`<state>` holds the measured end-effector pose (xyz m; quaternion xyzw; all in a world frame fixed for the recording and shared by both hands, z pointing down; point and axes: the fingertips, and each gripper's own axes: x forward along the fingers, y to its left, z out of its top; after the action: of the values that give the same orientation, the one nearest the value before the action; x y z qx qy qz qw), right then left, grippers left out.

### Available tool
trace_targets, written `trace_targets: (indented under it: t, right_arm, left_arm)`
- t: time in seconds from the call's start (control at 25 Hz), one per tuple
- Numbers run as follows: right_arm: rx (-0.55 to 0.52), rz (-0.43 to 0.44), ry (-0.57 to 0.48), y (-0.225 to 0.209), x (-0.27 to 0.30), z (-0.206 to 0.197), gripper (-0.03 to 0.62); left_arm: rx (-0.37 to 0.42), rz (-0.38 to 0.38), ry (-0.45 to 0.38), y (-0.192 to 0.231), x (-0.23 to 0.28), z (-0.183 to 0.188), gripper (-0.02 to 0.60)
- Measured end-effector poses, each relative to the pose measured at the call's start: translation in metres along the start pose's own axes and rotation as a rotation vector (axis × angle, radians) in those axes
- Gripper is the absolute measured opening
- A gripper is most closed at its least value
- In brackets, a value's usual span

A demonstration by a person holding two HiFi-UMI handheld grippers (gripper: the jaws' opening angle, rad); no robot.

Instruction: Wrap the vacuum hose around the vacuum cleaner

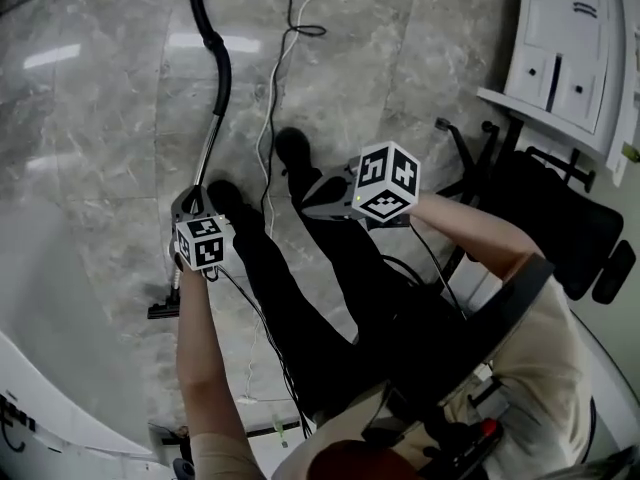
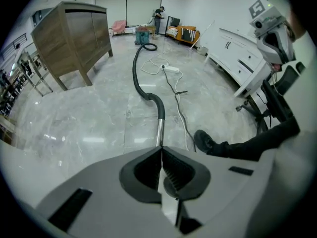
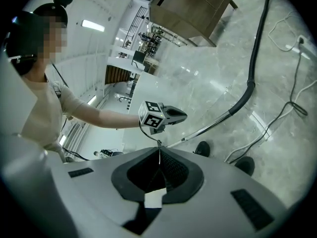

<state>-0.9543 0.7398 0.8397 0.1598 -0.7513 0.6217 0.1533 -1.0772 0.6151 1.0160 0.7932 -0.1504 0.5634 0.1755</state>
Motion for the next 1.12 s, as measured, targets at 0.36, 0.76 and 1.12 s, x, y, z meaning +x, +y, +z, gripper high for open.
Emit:
trace_targets:
  t: [0.36, 0.76, 1.12]
  right_arm:
    - [-0.003, 0.002, 0.021, -0.007, -0.027, -0.007, 0.005]
    - [0.094, -0.04, 0.04, -0.043, -0.021, -0.025, 0.005]
    - [0.172, -0.092, 0.068, -0.073, -0.029, -0.051, 0.005]
  left_arm:
    - [-0.013, -0.054, 0.051, -0.017, 0.032, -0.015, 0.088]
    - [0.079, -0.149, 0.243, 0.0, 0.142, -0.074, 0.371]
    - [0.208, -0.129, 0.373, 0.004, 0.226, -0.132, 0.344]
